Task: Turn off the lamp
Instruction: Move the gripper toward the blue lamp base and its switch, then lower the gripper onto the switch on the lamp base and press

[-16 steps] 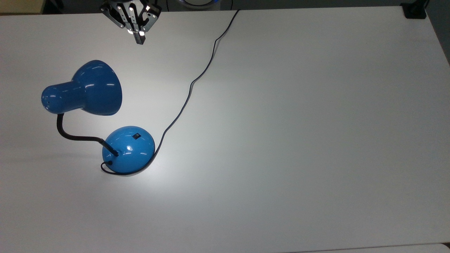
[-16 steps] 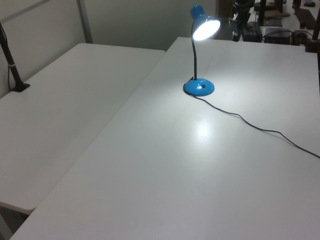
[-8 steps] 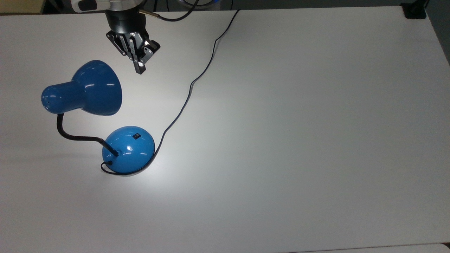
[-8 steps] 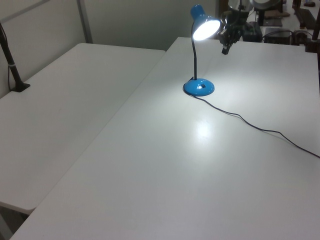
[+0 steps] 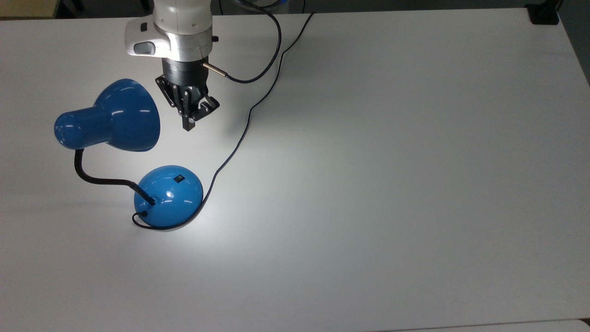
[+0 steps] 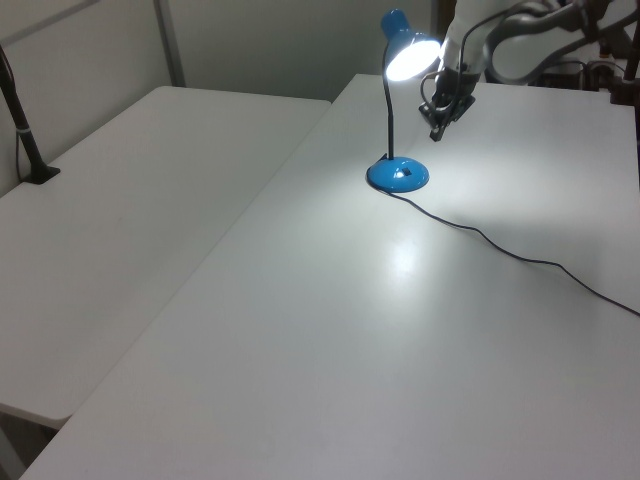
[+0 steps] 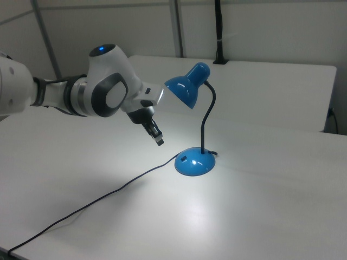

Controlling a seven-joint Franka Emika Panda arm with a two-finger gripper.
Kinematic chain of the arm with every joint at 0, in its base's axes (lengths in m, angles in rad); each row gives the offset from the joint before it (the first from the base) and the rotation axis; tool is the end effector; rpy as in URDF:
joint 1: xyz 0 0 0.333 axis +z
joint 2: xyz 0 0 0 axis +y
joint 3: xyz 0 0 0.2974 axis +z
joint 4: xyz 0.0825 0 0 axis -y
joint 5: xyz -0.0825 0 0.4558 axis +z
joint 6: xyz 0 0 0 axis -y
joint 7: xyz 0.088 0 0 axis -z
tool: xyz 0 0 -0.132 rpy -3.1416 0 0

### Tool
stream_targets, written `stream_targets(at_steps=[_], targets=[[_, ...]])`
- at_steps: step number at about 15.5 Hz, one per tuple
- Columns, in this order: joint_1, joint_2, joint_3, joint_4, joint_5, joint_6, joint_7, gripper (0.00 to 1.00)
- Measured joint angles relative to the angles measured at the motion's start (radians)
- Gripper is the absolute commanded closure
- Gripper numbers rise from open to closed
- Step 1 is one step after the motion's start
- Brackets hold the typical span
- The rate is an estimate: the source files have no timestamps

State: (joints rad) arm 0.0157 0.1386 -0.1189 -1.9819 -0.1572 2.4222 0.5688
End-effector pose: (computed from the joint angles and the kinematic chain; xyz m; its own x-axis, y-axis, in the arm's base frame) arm 0.6741 -0.0720 0.3494 0.7962 -0.5113 0.3235 -0.5317 -0.8464 -0.0291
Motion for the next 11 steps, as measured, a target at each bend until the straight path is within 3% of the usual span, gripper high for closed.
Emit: stream_targets(at_steps=[5,11], targets=[[-0.001,0.048,0.003,0.0,-0.027,0.08,0.049,1.0],[-0.001,0.104,0.01,-0.002,-0.163,0.123,0.203,1.0]])
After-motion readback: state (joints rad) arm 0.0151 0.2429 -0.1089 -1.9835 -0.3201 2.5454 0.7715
